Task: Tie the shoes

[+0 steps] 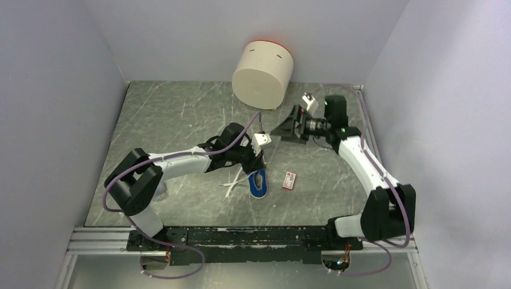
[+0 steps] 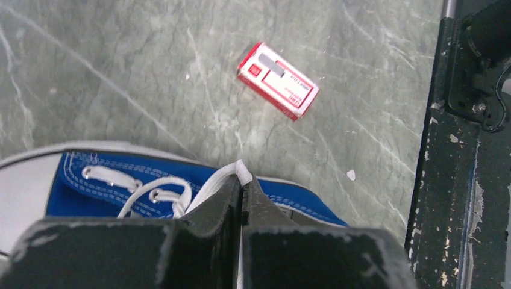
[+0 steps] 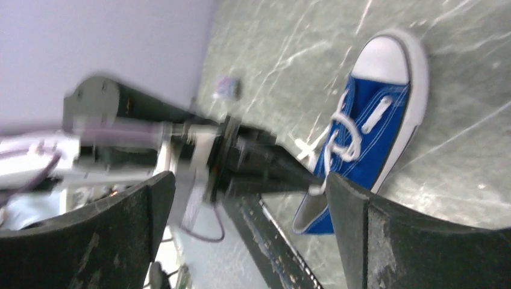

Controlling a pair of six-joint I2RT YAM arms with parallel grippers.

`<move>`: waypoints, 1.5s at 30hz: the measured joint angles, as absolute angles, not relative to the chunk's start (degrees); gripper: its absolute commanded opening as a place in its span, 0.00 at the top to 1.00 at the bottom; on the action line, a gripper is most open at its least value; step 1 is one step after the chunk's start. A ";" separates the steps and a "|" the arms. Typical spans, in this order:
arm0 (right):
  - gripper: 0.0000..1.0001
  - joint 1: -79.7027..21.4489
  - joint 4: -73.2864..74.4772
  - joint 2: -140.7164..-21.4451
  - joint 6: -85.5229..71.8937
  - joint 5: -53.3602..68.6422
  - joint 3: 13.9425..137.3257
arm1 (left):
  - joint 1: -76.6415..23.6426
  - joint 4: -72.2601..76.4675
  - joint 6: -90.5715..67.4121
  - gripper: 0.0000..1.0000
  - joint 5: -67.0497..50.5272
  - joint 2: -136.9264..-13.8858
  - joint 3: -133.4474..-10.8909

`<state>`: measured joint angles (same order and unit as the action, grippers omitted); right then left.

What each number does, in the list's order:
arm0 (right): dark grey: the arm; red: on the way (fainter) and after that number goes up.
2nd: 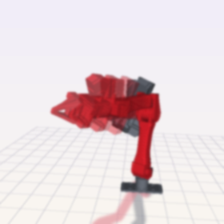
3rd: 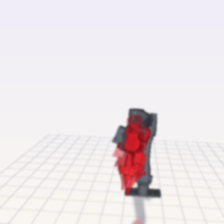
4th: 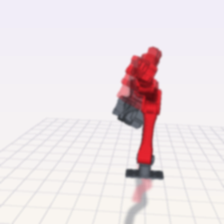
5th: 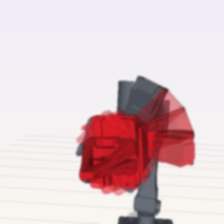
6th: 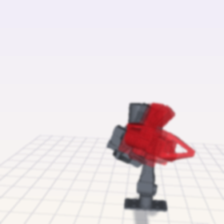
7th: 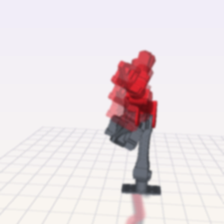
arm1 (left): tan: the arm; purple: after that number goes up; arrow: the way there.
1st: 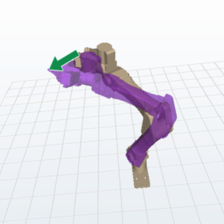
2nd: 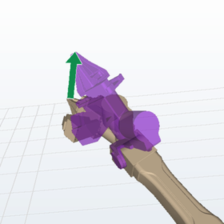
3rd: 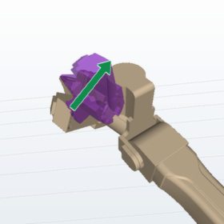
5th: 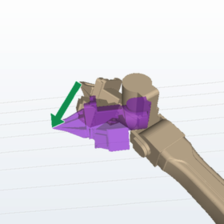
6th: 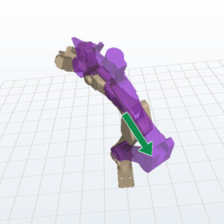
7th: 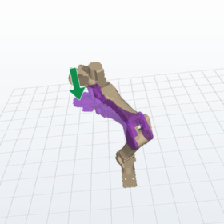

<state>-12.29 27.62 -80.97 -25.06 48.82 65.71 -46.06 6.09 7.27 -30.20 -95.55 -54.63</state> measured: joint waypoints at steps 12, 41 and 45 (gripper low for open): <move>0.00 -31.57 18.46 -69.87 -22.44 38.98 54.81 | -41.82 -2.70 -1.98 0.95 -31.31 -102.72 -58.59; 0.48 -73.34 9.72 -102.19 -45.69 -22.57 58.61 | -35.46 -4.99 -9.02 0.95 -40.07 -110.04 -63.90; 0.50 -73.47 10.24 -105.08 -49.19 -25.91 60.10 | -35.44 -3.53 -10.87 0.95 -39.64 -109.43 -62.81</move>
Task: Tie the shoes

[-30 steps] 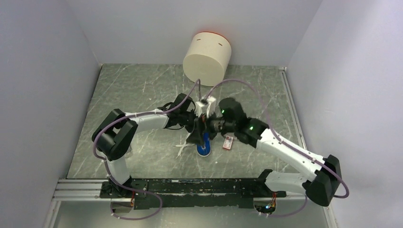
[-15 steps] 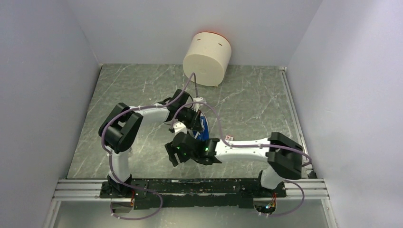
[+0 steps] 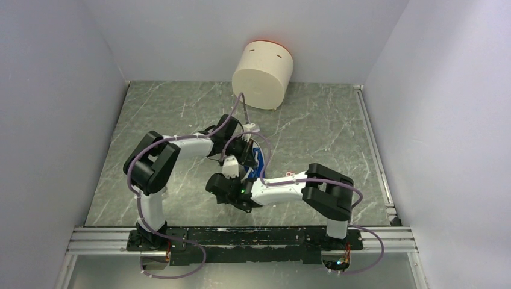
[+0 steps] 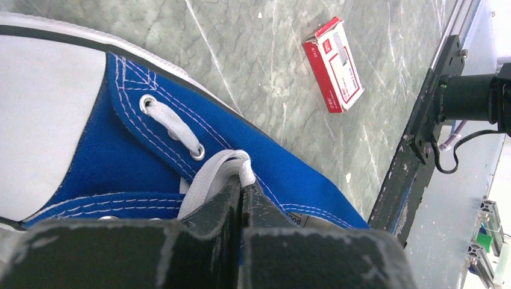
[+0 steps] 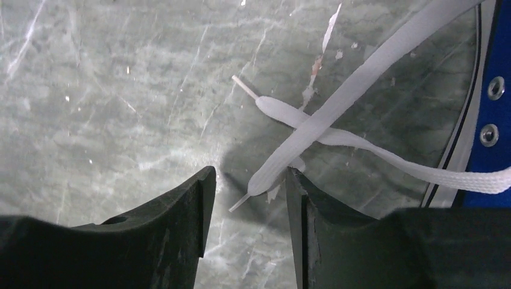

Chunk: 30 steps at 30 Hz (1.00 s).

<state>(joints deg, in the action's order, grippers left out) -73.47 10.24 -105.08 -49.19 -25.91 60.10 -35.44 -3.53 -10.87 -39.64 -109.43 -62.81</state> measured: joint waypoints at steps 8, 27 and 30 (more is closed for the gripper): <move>1.00 -73.76 12.36 -107.44 -52.29 -32.25 62.00 | -35.44 -1.78 -12.08 0.95 -38.70 -108.36 -61.08; 1.00 -72.42 15.90 -76.86 -37.82 -13.13 48.36 | -32.86 5.32 -15.22 0.95 -39.38 -98.28 -49.19; 1.00 -71.61 17.69 -73.84 -37.63 -13.08 48.29 | -32.84 5.91 -16.05 0.95 -39.51 -98.37 -49.15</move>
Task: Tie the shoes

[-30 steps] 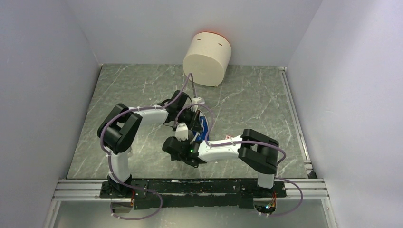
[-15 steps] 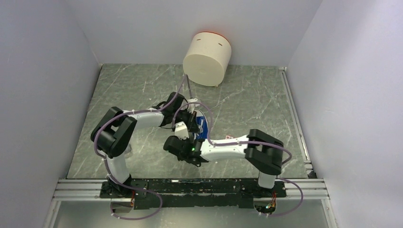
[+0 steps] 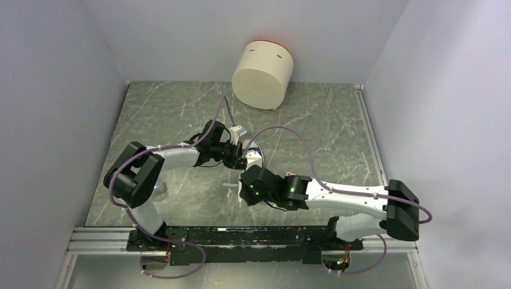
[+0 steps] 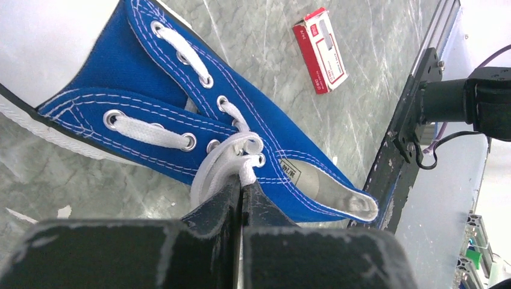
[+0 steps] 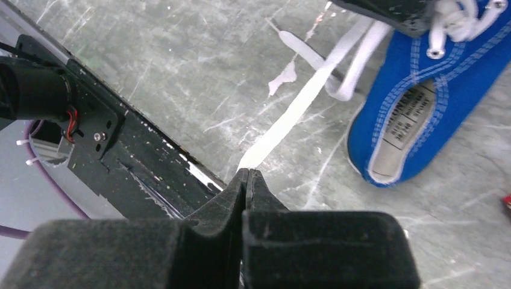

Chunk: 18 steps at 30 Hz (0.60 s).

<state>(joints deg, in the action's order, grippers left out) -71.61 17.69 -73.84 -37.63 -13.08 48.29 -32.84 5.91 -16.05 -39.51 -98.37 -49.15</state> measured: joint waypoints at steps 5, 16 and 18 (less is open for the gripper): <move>1.00 -68.31 24.18 -70.24 -37.65 -12.97 48.69 | -32.82 6.39 -16.91 0.95 -40.01 -97.41 -47.97; 1.00 -46.24 36.03 -68.58 -32.93 -5.30 51.35 | -32.82 5.19 -16.51 0.95 -41.91 -93.73 -46.85; 1.00 -43.11 36.69 -69.23 -31.05 -3.99 51.96 | -32.82 4.29 -16.29 0.95 -42.44 -94.35 -47.97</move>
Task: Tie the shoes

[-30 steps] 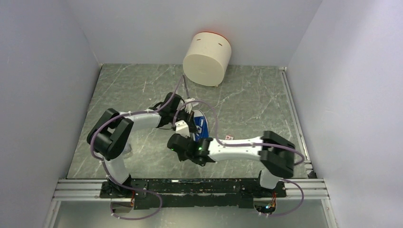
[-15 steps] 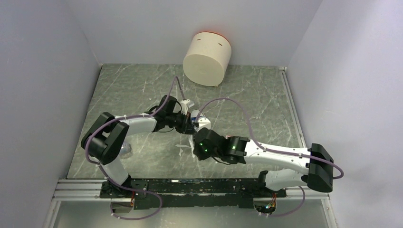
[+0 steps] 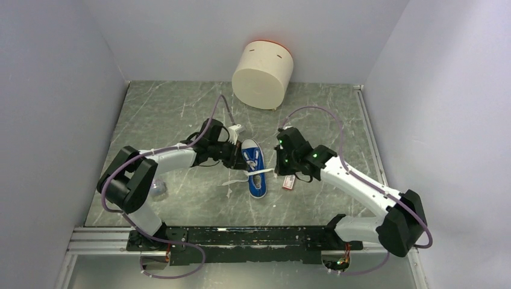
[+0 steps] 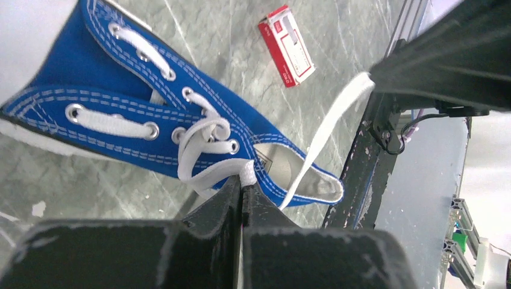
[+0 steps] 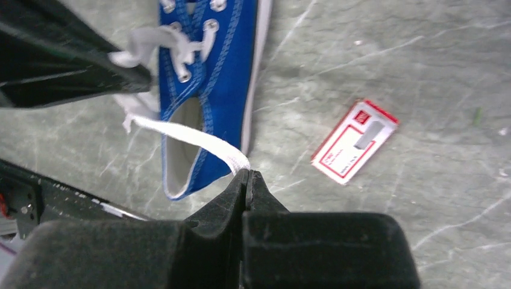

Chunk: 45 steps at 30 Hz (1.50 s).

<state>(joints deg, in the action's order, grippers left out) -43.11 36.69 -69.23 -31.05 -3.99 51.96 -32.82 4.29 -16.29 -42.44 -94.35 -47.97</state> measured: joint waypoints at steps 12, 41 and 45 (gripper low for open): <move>1.00 -35.99 37.56 -75.55 -24.73 4.75 51.48 | -32.77 1.74 -13.61 0.95 -43.03 -96.82 -55.92; 0.52 -34.15 -4.97 -69.14 18.46 31.94 31.53 | -32.27 0.86 -15.88 0.95 -43.00 -96.90 -51.94; 0.55 -34.22 -8.82 -71.81 22.46 34.79 31.75 | -32.14 0.80 -15.88 0.95 -43.20 -96.90 -51.94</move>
<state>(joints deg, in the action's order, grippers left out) -34.22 -8.82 -71.81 22.46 34.79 31.75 -32.14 0.80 -15.88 -43.20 -96.90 -51.94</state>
